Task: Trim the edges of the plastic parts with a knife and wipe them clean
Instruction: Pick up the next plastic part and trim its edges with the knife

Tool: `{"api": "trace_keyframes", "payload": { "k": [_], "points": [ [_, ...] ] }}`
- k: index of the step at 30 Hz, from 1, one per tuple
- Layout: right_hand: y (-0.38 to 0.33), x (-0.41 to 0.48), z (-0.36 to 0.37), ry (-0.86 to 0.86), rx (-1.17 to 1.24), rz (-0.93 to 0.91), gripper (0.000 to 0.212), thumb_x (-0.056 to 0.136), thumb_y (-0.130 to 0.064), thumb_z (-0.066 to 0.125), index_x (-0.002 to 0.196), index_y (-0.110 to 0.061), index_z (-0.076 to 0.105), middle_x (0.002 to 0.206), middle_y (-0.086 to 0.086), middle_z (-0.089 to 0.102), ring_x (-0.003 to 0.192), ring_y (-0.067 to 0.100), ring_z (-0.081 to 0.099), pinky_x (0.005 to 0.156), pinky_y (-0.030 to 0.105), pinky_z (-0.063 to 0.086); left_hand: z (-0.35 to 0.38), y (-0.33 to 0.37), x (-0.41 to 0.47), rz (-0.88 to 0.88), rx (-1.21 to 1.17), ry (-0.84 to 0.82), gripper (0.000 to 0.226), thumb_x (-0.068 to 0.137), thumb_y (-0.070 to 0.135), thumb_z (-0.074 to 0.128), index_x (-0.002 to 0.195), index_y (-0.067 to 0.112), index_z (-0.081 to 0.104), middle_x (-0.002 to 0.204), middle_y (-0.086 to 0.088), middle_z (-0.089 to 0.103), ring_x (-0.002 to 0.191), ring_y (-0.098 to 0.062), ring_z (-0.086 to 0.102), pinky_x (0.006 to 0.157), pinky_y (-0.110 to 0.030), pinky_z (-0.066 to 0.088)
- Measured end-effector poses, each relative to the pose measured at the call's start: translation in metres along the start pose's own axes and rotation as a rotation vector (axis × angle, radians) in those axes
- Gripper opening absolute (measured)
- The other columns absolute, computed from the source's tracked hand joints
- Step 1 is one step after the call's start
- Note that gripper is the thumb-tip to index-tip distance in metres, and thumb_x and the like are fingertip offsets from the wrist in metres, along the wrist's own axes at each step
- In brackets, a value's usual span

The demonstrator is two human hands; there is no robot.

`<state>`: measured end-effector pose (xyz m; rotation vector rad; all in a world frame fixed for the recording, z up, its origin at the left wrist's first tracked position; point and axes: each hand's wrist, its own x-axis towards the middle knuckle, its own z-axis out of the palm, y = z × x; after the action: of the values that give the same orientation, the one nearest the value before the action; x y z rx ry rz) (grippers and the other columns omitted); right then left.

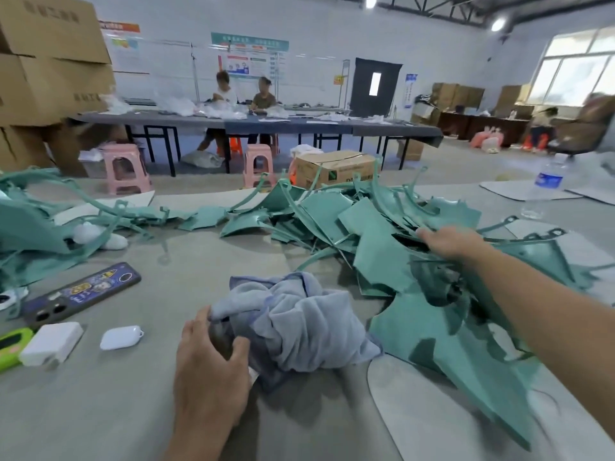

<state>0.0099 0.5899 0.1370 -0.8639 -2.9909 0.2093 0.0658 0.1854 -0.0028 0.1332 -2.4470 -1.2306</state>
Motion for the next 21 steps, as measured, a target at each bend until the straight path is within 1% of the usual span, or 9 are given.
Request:
{"api": "trace_keyframes", "payload": {
  "k": [2, 4, 7, 9, 12, 14, 16, 19, 21],
  "points": [
    [-0.02, 0.005, 0.01, -0.274, 0.026, -0.139, 0.101, 0.087, -0.088, 0.024, 0.136, -0.007, 0.058, 0.146, 0.015, 0.054, 0.129, 0.032, 0.055, 0.106, 0.043, 0.042, 0.0, 0.001, 0.0, 0.009, -0.002, -0.002, 0.069, 0.083, 0.024, 0.071, 0.145, 0.021, 0.042, 0.139, -0.003, 0.051, 0.124, -0.028, 0.051, 0.101, -0.044, 0.042],
    [-0.048, 0.008, 0.023, -0.437, 0.07, -0.175, 0.105, 0.084, -0.091, 0.026, 0.141, -0.008, 0.053, 0.151, 0.01, 0.05, 0.131, 0.032, 0.053, 0.106, 0.046, 0.042, 0.0, 0.0, 0.001, 0.008, -0.006, -0.001, 0.069, 0.083, 0.025, 0.071, 0.146, 0.022, 0.042, 0.14, -0.002, 0.051, 0.124, -0.028, 0.051, 0.1, -0.044, 0.043],
    [-0.069, 0.021, 0.045, -0.298, 0.057, -0.116, 0.094, 0.094, -0.08, 0.027, 0.147, -0.006, 0.049, 0.161, 0.016, 0.036, 0.139, 0.038, 0.046, 0.109, 0.049, 0.039, -0.002, 0.0, 0.0, 0.001, -0.024, -0.015, 0.072, 0.083, 0.026, 0.07, 0.148, 0.023, 0.039, 0.144, -0.001, 0.049, 0.127, -0.027, 0.051, 0.1, -0.043, 0.043],
    [-0.077, 0.02, 0.05, -0.236, 0.062, -0.094, 0.102, 0.09, -0.085, 0.023, 0.146, -0.004, 0.05, 0.158, 0.019, 0.041, 0.136, 0.039, 0.049, 0.107, 0.047, 0.04, -0.001, 0.002, 0.0, 0.004, -0.031, -0.03, 0.074, 0.083, 0.027, 0.071, 0.149, 0.022, 0.038, 0.145, -0.001, 0.049, 0.129, -0.027, 0.051, 0.103, -0.043, 0.043],
    [-0.088, 0.008, 0.058, -0.148, 0.053, -0.112, 0.113, 0.081, -0.091, 0.022, 0.157, -0.009, 0.034, 0.159, 0.017, 0.041, 0.139, 0.037, 0.047, 0.113, 0.045, 0.039, 0.002, 0.008, -0.003, 0.012, -0.043, -0.066, 0.077, 0.082, 0.029, 0.072, 0.151, 0.024, 0.036, 0.146, -0.001, 0.049, 0.13, -0.027, 0.051, 0.105, -0.043, 0.044],
    [-0.099, -0.004, 0.06, -0.117, 0.018, -0.169, 0.11, 0.08, -0.092, 0.021, 0.16, -0.016, 0.028, 0.163, 0.013, 0.036, 0.145, 0.036, 0.04, 0.117, 0.047, 0.034, 0.003, 0.01, -0.003, 0.016, -0.043, -0.075, 0.078, 0.082, 0.029, 0.072, 0.151, 0.025, 0.036, 0.146, 0.0, 0.05, 0.129, -0.027, 0.052, 0.104, -0.043, 0.044],
    [-0.115, -0.017, 0.061, -0.139, 0.029, -0.321, 0.102, 0.088, -0.087, 0.022, 0.161, -0.016, 0.027, 0.166, 0.01, 0.03, 0.15, 0.033, 0.034, 0.122, 0.045, 0.028, 0.003, 0.011, -0.003, 0.013, -0.034, -0.066, 0.075, 0.082, 0.027, 0.071, 0.149, 0.026, 0.038, 0.143, 0.0, 0.052, 0.126, -0.028, 0.054, 0.102, -0.043, 0.045],
    [-0.133, -0.028, 0.05, -0.187, 0.261, -0.533, 0.081, 0.099, -0.073, 0.026, 0.156, -0.017, 0.04, 0.161, 0.006, 0.04, 0.145, 0.027, 0.041, 0.118, 0.039, 0.03, 0.001, 0.011, -0.005, 0.007, -0.048, -0.036, 0.07, 0.082, 0.024, 0.07, 0.145, 0.026, 0.04, 0.139, -0.001, 0.052, 0.123, -0.03, 0.055, 0.1, -0.045, 0.047],
    [-0.123, -0.021, 0.04, -0.031, 0.424, -0.471, 0.064, 0.104, -0.061, 0.031, 0.142, -0.015, 0.055, 0.146, 0.008, 0.057, 0.129, 0.028, 0.055, 0.103, 0.037, 0.039, 0.0, 0.011, -0.005, 0.025, -0.058, -0.034, 0.069, 0.081, 0.024, 0.07, 0.143, 0.028, 0.04, 0.139, 0.001, 0.051, 0.124, -0.028, 0.053, 0.101, -0.043, 0.047]
  ]
}}
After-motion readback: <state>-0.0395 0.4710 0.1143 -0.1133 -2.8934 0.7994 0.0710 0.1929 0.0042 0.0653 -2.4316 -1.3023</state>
